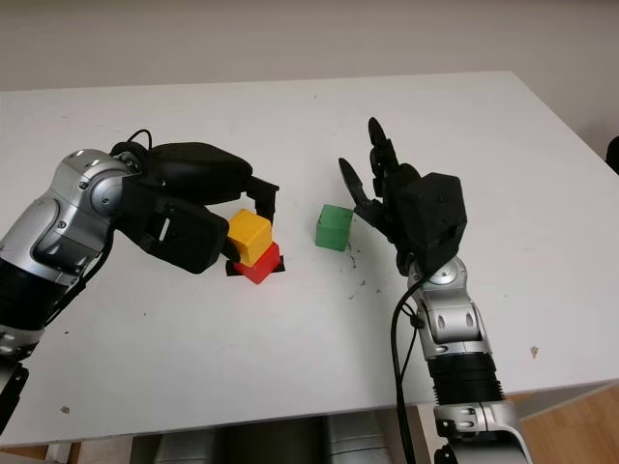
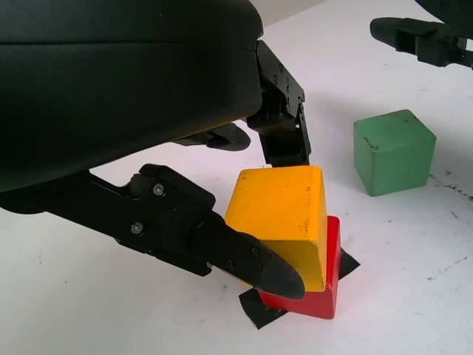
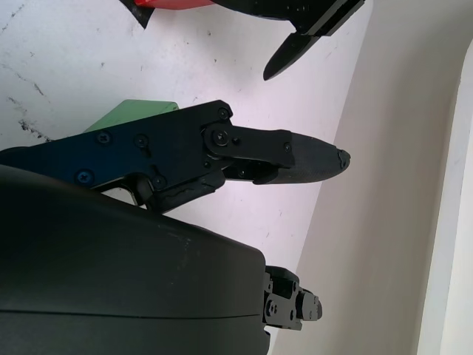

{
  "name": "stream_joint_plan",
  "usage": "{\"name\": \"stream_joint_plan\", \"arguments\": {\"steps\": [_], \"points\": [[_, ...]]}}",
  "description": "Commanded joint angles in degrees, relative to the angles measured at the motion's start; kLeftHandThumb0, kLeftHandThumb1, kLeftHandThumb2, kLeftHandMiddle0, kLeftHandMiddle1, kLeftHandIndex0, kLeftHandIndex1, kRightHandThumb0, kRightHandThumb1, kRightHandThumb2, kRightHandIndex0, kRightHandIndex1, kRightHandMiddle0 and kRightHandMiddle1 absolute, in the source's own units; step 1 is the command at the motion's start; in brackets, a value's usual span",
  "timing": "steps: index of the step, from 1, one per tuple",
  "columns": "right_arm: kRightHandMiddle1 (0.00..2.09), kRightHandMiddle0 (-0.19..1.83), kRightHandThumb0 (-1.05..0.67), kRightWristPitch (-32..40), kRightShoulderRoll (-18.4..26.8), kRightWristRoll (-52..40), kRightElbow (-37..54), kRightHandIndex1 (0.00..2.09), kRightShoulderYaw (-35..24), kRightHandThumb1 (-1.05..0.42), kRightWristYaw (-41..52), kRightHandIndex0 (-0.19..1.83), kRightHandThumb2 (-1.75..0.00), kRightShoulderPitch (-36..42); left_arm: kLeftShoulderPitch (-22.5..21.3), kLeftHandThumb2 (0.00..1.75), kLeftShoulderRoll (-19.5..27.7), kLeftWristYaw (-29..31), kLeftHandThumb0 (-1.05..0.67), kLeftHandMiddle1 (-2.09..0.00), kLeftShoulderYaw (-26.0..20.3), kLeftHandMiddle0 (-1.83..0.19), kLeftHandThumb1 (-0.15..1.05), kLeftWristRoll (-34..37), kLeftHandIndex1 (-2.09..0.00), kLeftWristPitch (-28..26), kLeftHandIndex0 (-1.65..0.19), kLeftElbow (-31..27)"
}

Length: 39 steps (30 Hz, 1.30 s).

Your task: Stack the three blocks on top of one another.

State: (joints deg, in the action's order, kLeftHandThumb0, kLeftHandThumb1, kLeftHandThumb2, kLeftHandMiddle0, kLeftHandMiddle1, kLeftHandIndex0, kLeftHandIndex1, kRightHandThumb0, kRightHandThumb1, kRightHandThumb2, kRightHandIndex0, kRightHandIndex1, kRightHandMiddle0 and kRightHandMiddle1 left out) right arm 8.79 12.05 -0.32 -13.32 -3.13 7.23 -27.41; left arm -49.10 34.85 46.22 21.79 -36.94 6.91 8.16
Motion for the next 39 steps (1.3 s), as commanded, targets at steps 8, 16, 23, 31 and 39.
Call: {"name": "stream_joint_plan", "arguments": {"steps": [8, 16, 23, 31, 39], "points": [[0.06, -0.04, -0.64, -0.8, 0.1, 0.4, 1.0, 0.06, -0.1, -1.05, -0.2, -0.09, -0.49, 0.1, 0.6, 0.05, 0.4, -0.1, -0.56, -0.05, -0.1, -0.28, 0.92, 0.2, -0.52, -0.4, -0.33, -0.1], [0.06, -0.04, -0.67, 0.2, 0.0, 0.2, 0.7, 0.05, -0.2, -1.05, -0.2, -0.1, -0.48, -0.2, 0.4, 0.05, 0.5, -0.1, -0.55, -0.04, 0.3, -0.21, 0.92, -0.1, -0.15, -0.8, -0.38, -0.2], [0.06, -0.04, -0.66, 0.8, 0.0, 0.0, 1.0, 0.05, -0.2, -1.05, -0.1, -0.11, -0.48, -0.2, 0.5, 0.05, 0.3, -1.0, -0.55, -0.04, 0.3, -0.18, 0.91, -0.7, -0.09, -0.4, -0.36, 0.3], [0.06, -0.03, -0.66, -0.1, 0.1, 0.1, 1.1, 0.06, -0.3, -1.05, -0.3, -0.09, -0.47, 0.2, 0.0, 0.05, 0.7, 0.2, -0.65, -0.04, 0.3, -0.15, 0.9, -0.3, -0.04, -0.4, -0.28, 0.4], [0.05, -0.05, -0.66, 0.3, 0.2, 0.1, 1.0, 0.05, -0.3, -1.05, -0.1, -0.1, -0.48, 0.1, -4.2, 0.06, 3.4, 13.8, -0.88, 0.0, -3.3, 0.18, 0.9, 8.4, -0.01, -4.4, 0.15, -2.9]]}}
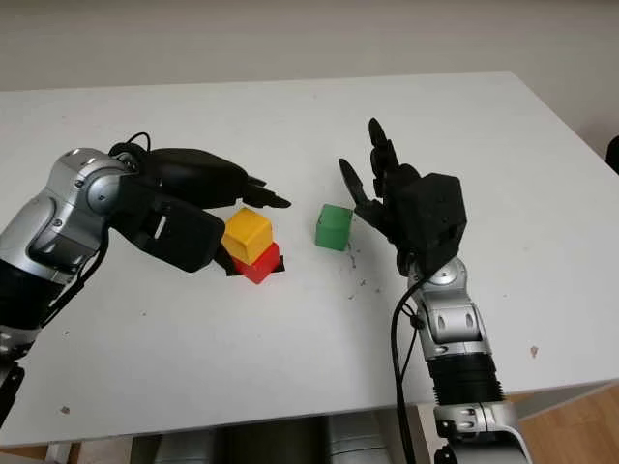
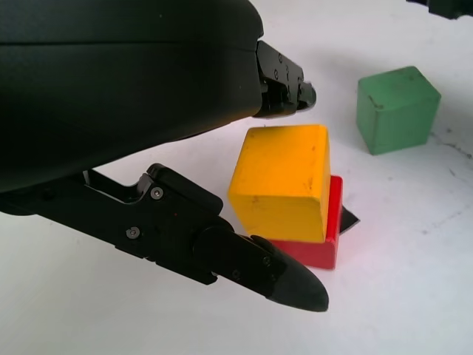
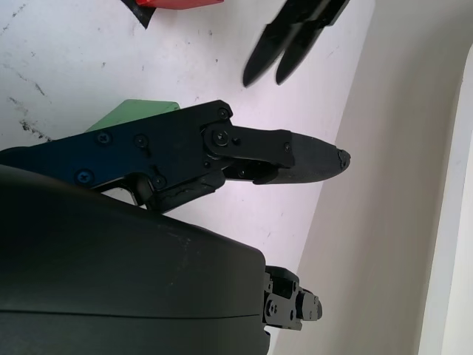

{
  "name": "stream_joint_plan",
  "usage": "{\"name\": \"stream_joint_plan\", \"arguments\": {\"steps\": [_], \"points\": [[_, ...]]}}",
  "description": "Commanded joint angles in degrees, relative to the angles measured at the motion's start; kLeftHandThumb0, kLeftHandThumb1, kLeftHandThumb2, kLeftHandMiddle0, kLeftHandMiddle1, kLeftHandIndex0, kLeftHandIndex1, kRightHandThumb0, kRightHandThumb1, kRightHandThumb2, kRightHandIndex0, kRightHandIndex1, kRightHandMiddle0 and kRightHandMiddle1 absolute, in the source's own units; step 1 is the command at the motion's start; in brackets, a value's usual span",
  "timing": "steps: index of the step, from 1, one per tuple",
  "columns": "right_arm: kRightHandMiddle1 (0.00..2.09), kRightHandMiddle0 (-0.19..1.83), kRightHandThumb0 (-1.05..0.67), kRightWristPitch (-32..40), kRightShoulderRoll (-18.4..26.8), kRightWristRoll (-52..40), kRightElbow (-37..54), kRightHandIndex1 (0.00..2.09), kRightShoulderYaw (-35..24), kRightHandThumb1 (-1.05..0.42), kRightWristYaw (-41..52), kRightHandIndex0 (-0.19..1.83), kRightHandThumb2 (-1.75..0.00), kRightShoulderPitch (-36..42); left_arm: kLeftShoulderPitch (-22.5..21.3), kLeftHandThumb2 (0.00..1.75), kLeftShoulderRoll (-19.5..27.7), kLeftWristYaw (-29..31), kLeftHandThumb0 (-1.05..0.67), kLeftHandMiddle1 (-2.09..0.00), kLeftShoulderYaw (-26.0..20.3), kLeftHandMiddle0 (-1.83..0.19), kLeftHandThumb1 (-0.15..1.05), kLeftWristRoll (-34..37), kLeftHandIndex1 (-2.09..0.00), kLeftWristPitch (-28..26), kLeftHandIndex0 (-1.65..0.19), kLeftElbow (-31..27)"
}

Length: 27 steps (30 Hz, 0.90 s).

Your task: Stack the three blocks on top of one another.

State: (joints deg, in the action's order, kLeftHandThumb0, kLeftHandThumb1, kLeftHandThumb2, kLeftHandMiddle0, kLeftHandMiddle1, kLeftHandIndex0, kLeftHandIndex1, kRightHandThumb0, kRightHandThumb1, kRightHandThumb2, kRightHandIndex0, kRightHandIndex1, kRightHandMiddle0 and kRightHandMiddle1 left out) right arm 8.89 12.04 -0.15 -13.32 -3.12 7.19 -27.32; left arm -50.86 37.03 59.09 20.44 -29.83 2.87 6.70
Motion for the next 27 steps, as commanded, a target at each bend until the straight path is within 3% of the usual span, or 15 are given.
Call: {"name": "stream_joint_plan", "arguments": {"steps": [1, 6, 10, 12, 14, 16, 20, 22, 27], "points": [[0.05, -0.05, -0.66, 0.2, 0.1, -0.2, 1.0, 0.05, -0.4, -1.05, -0.1, -0.1, -0.48, 0.0, -2.7, 0.06, 1.9, 2.0, -0.9, 0.0, -2.8, 0.19, 0.91, 2.8, -0.01, -0.9, 0.17, -2.0], [0.05, -0.05, -0.65, 0.7, 0.4, -0.3, 1.3, 0.05, -0.5, -1.05, 0.2, -0.1, -0.48, -0.1, -4.8, 0.07, 5.6, 9.7, -1.0, 0.0, -5.4, 0.19, 0.95, 10.0, 0.0, -5.4, 0.19, -2.7], [0.05, -0.05, -0.65, 0.7, 0.8, -0.6, 0.9, 0.05, -0.8, -1.05, 0.8, -0.11, -0.48, -0.3, -6.1, 0.05, 8.7, 17.1, -0.99, 0.0, -8.2, 0.19, 0.91, 17.6, 0.0, -12.5, 0.19, -2.9], [0.05, -0.04, -0.66, 0.2, 1.2, -0.5, 0.5, 0.05, -0.8, -1.05, 1.3, -0.1, -0.48, -0.5, -5.6, 0.05, 9.8, 18.8, -1.0, 0.0, -11.7, 0.19, 0.92, 23.0, 0.0, -17.7, 0.19, -2.9], [0.06, -0.04, -0.65, -1.1, 1.4, -0.7, -0.3, 0.05, -1.1, -1.05, 1.6, -0.1, -0.47, -1.0, -3.6, 0.07, 10.0, 16.2, -0.97, 0.0, -17.1, 0.19, 0.95, 28.2, 0.0, -21.1, 0.19, -2.4], [0.06, -0.04, -0.65, -3.2, 1.9, -0.7, -1.3, 0.06, -1.4, -1.05, 2.2, -0.1, -0.46, -1.7, 0.0, 0.08, 9.0, 9.0, -0.98, 0.0, -22.4, 0.19, 0.99, 30.2, 0.0, -22.3, 0.19, -3.8], [0.07, 0.0, -0.66, -8.7, 4.4, 0.9, -4.7, 0.08, -1.0, -1.05, 3.7, -0.04, -0.38, -4.1, 8.9, 0.46, 5.9, -8.2, -1.0, 0.0, -29.1, 0.19, 1.04, 29.1, 0.0, -21.8, 0.19, -9.8], [0.09, 0.04, -0.68, -11.2, 6.1, 0.0, -7.5, 0.1, -1.3, -1.04, 6.7, 0.02, -0.22, -6.3, 12.7, 0.57, 2.7, -16.4, -0.92, 0.0, -31.7, 0.19, 1.05, 29.4, 0.0, -23.9, 0.19, -12.0], [0.09, 0.06, -0.58, -18.3, 13.7, 1.6, -15.6, 0.12, 0.7, -0.98, 17.6, 0.1, -0.06, -13.5, 21.5, 0.58, -5.6, -31.6, -0.84, 0.0, -36.7, 0.19, 1.05, 31.7, 0.0, -28.3, 0.19, -16.5]]}}
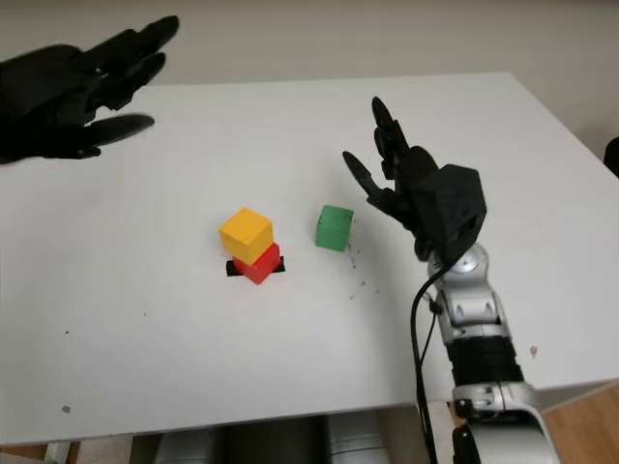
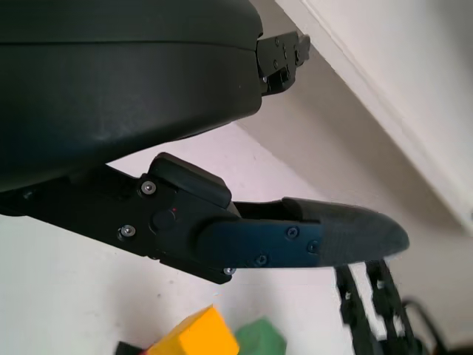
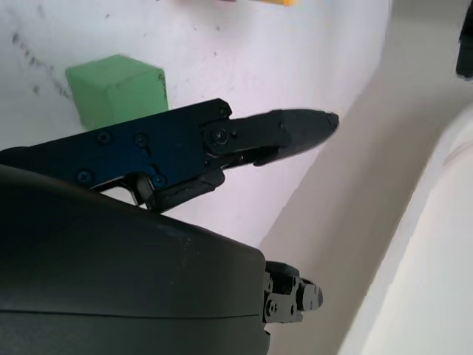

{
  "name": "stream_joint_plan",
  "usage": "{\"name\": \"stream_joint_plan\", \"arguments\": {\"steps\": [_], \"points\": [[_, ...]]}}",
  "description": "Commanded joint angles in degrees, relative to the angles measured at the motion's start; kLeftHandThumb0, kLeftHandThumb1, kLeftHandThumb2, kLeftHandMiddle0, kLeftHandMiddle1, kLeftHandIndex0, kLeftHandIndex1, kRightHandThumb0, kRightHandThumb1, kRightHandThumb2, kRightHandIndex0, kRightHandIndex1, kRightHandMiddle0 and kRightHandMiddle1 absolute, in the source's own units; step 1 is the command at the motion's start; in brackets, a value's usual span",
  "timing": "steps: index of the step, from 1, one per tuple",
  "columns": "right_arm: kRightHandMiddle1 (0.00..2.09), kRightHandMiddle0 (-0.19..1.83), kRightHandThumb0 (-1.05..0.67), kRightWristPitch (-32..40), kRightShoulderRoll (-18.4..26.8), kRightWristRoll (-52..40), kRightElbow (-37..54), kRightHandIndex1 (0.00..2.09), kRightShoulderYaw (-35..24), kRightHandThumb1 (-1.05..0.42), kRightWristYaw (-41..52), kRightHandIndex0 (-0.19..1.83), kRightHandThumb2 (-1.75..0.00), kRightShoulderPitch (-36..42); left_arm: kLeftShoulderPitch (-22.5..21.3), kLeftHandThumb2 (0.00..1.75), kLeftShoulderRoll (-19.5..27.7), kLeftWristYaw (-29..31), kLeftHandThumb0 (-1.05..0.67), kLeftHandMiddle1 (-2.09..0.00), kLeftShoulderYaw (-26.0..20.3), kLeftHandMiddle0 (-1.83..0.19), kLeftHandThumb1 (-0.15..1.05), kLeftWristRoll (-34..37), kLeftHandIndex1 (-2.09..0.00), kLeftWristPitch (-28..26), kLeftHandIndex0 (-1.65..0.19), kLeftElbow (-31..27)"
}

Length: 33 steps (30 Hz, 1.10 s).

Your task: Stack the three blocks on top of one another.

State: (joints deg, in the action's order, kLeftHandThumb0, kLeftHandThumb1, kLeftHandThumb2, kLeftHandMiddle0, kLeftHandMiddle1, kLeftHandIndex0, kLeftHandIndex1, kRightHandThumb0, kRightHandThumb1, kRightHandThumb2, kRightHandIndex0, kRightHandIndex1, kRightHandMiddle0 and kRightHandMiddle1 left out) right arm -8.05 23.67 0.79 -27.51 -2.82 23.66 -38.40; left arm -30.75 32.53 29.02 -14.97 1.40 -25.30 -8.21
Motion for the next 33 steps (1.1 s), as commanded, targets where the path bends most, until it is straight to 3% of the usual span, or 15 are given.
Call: {"name": "stream_joint_plan", "arguments": {"steps": [1, 8, 14, 20, 26, 33], "points": [[0.09, 0.07, -0.58, -1.7, 3.5, 1.3, -3.3, 0.13, 1.0, -0.95, 3.0, 0.11, -0.04, -4.6, 4.0, 0.58, -1.8, -3.7, -0.84, 0.0, -1.4, 0.19, 1.05, -0.2, 0.0, 0.2, 0.19, -2.5], [0.12, 0.16, -0.55, -10.0, 10.0, 7.7, -14.7, 0.11, 6.4, -0.8, 11.1, 0.16, -0.03, -15.7, 14.0, 0.66, -5.6, -11.2, -0.84, 0.0, -1.6, 0.19, 1.05, 0.4, 0.0, -0.6, 0.19, -5.9], [0.12, 0.2, -0.7, -23.6, 13.9, 20.2, -23.2, 0.13, 14.3, -0.81, 8.1, 0.23, -0.06, -23.1, 17.2, 0.69, -6.9, -14.0, -0.86, 0.0, -0.8, 0.19, 1.05, 0.7, 0.0, -1.5, 0.19, -6.2], [0.11, 0.21, -0.6, -32.4, 16.4, 30.5, -27.6, 0.11, 20.8, -0.78, 3.8, 0.23, -0.05, -28.0, 19.2, 0.7, -8.4, -15.0, -0.86, 0.0, -0.4, 0.19, 1.05, 1.5, 0.0, -0.3, 0.19, -5.8], [0.11, 0.26, -0.56, -41.2, 18.9, 43.2, -29.4, 0.11, 27.9, -0.8, -9.0, 0.28, -0.06, -30.9, 20.0, 0.71, -9.6, -15.6, -0.84, 0.0, 0.3, 0.19, 1.05, 1.6, 0.0, 1.3, 0.19, -4.6], [0.14, 0.38, -0.5, -45.7, 19.2, 54.9, -33.7, 0.08, 35.1, -0.76, -27.1, 0.27, -0.04, -33.6, 19.2, 0.71, -9.7, -16.8, -0.83, 0.0, 2.1, 0.19, 1.05, 0.6, 0.0, 0.1, 0.19, -5.1]]}}
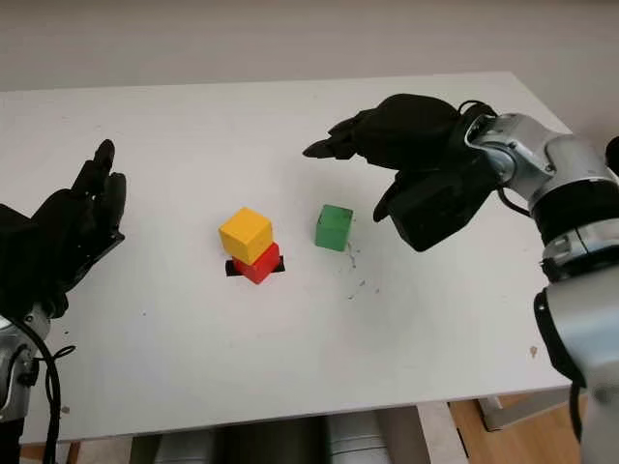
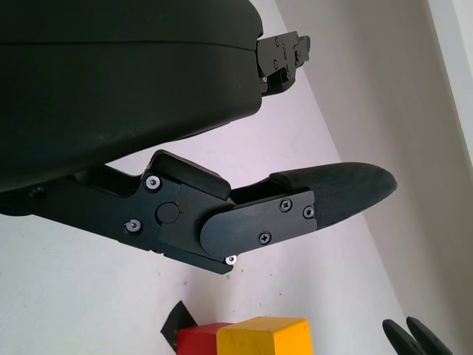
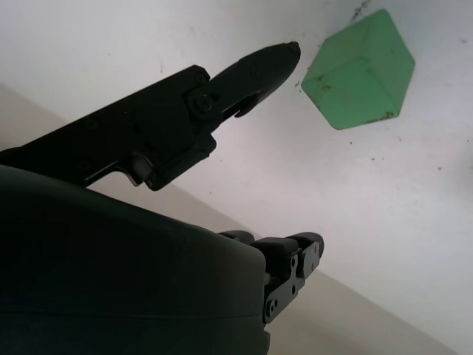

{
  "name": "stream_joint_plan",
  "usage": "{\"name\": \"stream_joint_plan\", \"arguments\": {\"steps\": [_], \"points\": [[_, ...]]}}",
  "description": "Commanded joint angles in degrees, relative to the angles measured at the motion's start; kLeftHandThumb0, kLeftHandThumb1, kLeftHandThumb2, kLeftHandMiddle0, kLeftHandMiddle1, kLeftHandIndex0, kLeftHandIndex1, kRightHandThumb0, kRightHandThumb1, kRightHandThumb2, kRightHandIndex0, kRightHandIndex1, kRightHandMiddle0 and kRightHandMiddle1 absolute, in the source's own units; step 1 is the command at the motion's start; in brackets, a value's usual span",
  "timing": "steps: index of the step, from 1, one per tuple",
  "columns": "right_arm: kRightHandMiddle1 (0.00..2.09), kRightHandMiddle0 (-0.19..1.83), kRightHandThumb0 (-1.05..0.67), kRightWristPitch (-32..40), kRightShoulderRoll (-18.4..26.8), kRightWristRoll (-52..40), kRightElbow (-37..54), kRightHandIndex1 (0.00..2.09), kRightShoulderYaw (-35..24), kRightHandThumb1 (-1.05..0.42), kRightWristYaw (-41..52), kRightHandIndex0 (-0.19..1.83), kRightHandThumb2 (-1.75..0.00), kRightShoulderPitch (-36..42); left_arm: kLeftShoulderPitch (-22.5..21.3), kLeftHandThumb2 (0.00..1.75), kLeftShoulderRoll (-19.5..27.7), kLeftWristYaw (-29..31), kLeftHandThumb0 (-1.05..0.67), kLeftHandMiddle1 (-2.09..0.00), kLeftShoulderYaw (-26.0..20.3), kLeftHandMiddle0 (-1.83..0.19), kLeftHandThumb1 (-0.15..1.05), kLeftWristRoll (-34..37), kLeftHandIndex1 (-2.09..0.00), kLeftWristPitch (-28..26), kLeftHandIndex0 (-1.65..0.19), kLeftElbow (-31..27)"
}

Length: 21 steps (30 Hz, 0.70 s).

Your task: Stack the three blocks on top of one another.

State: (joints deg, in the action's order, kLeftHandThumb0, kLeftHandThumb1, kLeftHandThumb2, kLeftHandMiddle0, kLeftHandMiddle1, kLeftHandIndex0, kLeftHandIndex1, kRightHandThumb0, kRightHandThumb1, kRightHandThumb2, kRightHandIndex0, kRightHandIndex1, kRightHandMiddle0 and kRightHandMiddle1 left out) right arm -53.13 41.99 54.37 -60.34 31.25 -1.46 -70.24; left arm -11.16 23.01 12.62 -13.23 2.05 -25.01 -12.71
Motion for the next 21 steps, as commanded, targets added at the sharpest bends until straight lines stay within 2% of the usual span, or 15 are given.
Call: {"name": "stream_joint_plan", "arguments": {"steps": [1, 10, 21], "points": [[0.14, 0.39, -0.5, -0.8, 0.8, 2.5, -1.5, 0.08, 2.0, -0.75, -4.1, 0.28, -0.04, -2.1, -0.5, 0.71, -0.3, -0.6, -0.82, 0.0, 0.5, 0.19, 1.05, -0.1, 0.0, -0.3, 0.19, -0.6], [0.12, 0.42, -0.53, 0.9, -1.1, 13.0, -5.4, 0.04, 11.0, -0.8, -24.3, 0.21, -0.06, -3.1, -1.5, 0.74, 0.0, -1.1, -0.81, 0.0, 2.0, 0.19, 1.05, -0.8, 0.0, 0.0, 0.19, 0.6], [0.12, 0.46, -0.58, 2.3, -3.8, 16.9, -8.5, 0.05, 17.8, -0.82, -33.1, 0.21, -0.06, -2.7, -1.6, 0.72, 0.0, -1.6, -0.82, 0.0, 0.7, 0.19, 1.05, 0.3, 0.0, 0.1, 0.19, 0.2]]}}
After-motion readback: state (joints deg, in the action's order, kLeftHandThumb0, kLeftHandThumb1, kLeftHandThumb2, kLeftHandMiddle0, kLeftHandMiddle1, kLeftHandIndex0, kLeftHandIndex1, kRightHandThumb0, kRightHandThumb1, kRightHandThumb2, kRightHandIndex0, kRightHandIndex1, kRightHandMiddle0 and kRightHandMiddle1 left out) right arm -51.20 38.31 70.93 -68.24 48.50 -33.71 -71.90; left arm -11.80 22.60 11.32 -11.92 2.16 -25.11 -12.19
